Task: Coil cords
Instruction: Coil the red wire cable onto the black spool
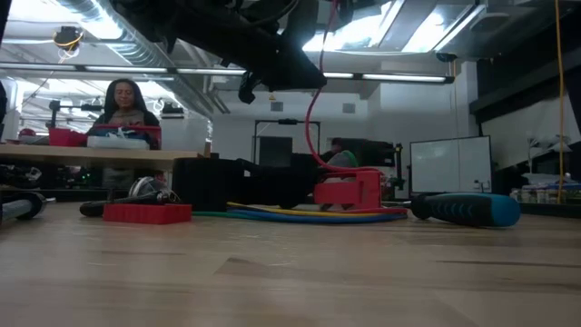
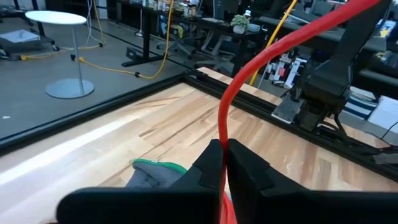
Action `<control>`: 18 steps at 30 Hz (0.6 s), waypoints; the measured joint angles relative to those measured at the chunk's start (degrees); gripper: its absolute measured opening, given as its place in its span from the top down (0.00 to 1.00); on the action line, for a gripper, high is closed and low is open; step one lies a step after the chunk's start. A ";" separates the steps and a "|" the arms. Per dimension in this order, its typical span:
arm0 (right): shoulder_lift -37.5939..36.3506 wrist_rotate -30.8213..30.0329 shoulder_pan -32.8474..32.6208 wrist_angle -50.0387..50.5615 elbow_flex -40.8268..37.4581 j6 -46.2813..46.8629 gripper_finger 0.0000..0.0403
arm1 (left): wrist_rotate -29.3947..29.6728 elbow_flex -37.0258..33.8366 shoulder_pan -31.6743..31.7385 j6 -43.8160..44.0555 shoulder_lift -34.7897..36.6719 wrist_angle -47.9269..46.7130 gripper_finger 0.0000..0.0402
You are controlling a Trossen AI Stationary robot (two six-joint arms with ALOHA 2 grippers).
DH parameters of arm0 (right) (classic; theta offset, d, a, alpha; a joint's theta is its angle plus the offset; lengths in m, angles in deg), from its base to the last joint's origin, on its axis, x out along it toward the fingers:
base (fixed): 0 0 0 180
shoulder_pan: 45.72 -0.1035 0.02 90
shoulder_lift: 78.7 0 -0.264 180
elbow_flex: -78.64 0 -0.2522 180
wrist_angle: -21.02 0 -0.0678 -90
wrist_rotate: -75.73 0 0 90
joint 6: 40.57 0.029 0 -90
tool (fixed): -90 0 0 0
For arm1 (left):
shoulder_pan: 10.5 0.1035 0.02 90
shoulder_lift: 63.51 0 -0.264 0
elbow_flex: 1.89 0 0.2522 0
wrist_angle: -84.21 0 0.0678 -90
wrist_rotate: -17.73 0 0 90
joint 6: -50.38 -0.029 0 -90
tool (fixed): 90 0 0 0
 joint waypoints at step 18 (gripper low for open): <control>-3.61 -5.52 0.02 7.69 0.00 -0.31 0.99 | 1.65 0.00 -1.42 3.05 0.05 -2.02 1.00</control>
